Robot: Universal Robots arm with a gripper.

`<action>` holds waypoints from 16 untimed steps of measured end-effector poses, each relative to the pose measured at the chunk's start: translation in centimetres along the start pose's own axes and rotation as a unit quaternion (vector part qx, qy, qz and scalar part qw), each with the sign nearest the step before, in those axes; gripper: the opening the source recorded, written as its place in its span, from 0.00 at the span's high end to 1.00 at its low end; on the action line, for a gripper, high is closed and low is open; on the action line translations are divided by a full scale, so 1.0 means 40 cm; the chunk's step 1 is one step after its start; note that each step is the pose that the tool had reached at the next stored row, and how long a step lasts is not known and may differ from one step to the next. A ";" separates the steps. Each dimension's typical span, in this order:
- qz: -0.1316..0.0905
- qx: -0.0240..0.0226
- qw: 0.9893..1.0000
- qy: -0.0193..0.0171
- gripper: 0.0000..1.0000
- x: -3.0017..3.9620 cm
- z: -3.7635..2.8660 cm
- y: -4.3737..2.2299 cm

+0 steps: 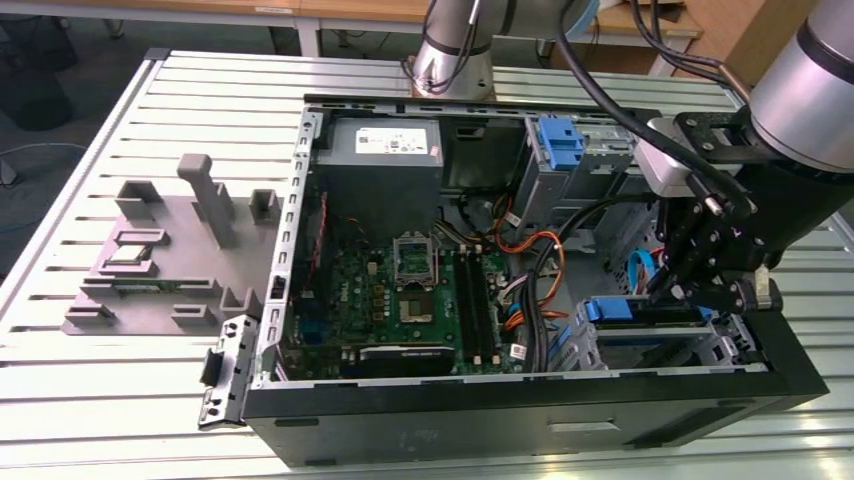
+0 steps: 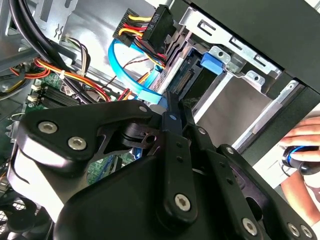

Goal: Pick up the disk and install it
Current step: 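Insert the first disk wire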

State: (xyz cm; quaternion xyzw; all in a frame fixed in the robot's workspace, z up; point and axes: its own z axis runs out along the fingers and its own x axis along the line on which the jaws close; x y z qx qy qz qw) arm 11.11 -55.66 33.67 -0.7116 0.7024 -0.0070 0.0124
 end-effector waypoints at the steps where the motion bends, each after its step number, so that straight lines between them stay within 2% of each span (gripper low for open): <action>1: 0.000 0.000 1.000 0.000 0.84 0.000 0.000 0.000; 16: 0.000 0.000 1.000 0.000 0.84 0.001 0.004 0.000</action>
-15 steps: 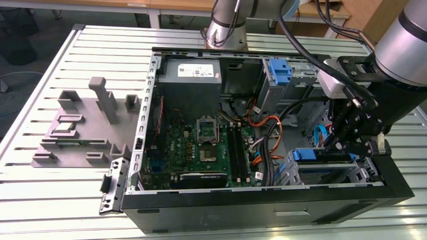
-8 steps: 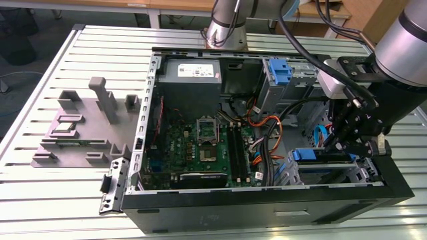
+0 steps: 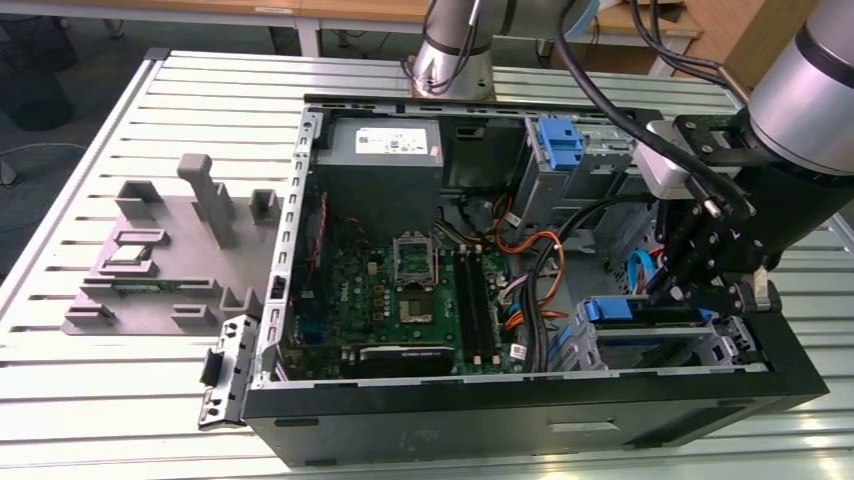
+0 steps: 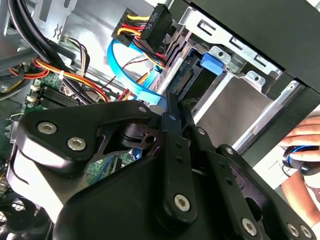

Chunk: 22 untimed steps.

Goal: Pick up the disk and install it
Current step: 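Insert the first disk wire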

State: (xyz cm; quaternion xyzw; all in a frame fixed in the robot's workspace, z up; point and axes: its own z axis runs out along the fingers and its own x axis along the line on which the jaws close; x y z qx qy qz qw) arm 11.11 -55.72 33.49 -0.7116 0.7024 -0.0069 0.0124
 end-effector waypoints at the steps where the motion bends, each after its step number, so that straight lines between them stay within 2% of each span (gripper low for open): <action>1: 0.000 0.000 1.000 0.000 0.84 0.000 0.002 0.000; 22: 0.000 0.000 1.000 0.000 0.84 0.000 0.014 0.000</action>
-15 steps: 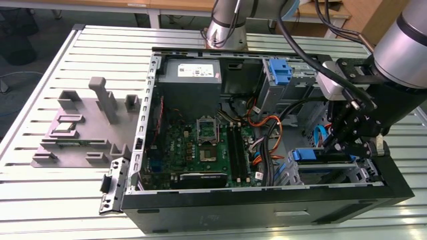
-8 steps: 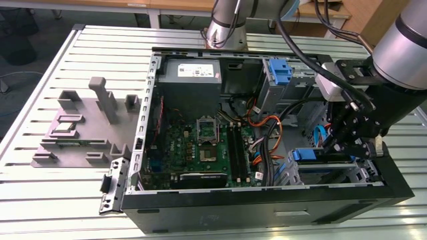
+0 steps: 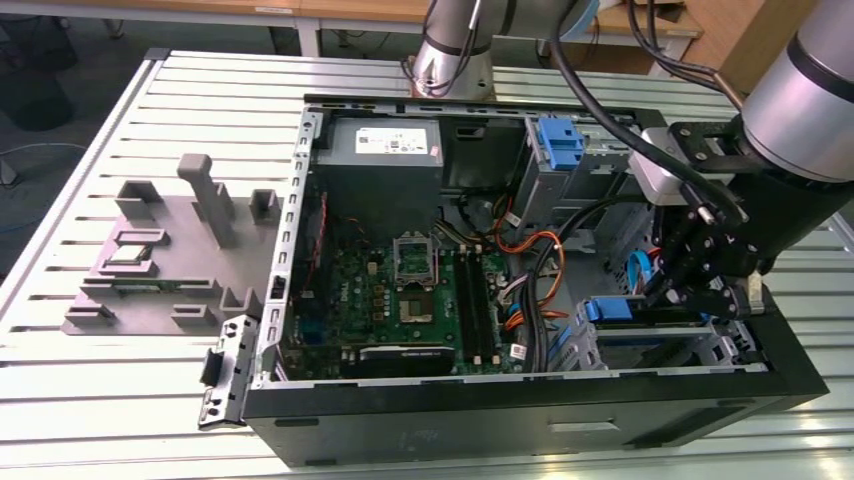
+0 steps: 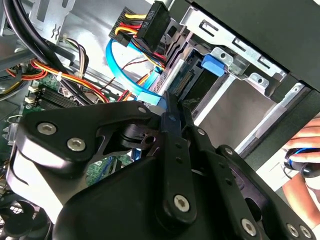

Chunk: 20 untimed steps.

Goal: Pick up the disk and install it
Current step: 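Insert the first disk wire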

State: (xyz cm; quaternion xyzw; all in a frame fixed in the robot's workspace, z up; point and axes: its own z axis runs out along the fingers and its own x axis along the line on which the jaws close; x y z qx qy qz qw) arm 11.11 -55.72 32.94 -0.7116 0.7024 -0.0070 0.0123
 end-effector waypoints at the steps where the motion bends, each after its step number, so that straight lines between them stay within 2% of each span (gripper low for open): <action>1: 0.000 0.000 1.000 0.000 0.84 0.000 0.000 0.000; 5: 0.000 0.000 1.000 0.000 0.83 0.000 0.001 0.000; 6: 0.000 0.000 1.000 0.000 0.76 0.000 0.001 0.000; 11: 0.000 0.000 1.000 0.000 0.76 0.000 -0.002 0.000; 15: 0.000 0.000 1.000 0.000 0.76 0.000 -0.014 0.000; 20: 0.000 0.000 1.000 0.000 0.76 0.000 -0.042 -0.001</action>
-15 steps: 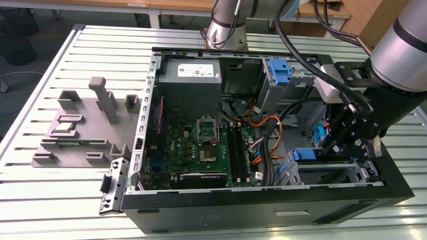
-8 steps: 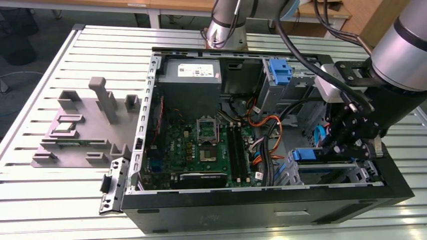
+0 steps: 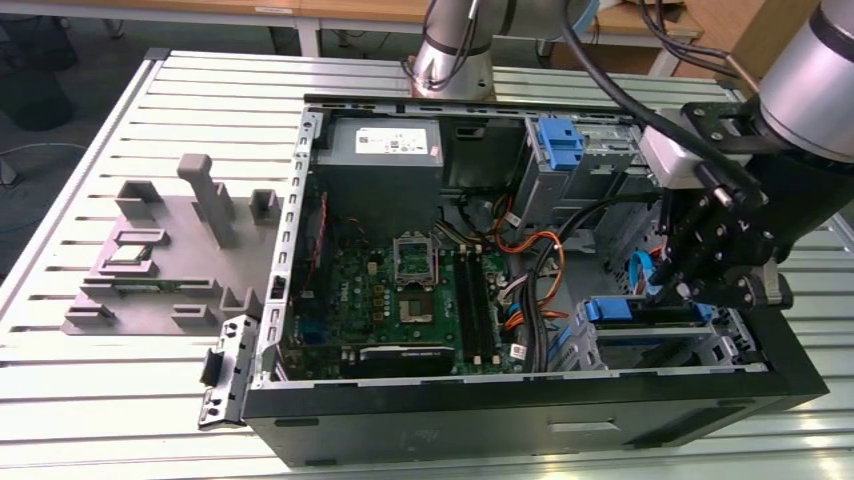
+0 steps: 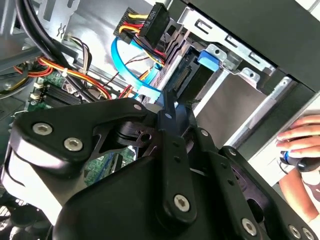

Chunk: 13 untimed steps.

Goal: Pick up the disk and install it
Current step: 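Insert the first disk wire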

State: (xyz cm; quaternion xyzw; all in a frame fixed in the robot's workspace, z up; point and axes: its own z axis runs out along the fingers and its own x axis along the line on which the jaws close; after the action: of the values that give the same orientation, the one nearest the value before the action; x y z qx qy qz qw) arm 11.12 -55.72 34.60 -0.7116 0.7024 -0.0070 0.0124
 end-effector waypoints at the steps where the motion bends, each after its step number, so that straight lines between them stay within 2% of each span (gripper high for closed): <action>1: 0.000 0.000 1.000 0.000 0.76 0.000 -0.006 0.000; 4: 0.000 0.000 1.000 0.000 0.76 0.000 -0.018 -0.001; 10: 0.000 0.000 1.000 0.000 0.76 0.000 -0.018 -0.001; 12: 0.000 -0.005 1.000 0.000 0.76 0.000 -0.018 -0.001; 13: 0.000 -0.005 1.000 0.000 0.76 0.000 -0.018 -0.001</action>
State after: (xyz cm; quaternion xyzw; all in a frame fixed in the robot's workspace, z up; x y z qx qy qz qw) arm 11.15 -55.72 35.31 -0.7117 0.7024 -0.0030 0.0087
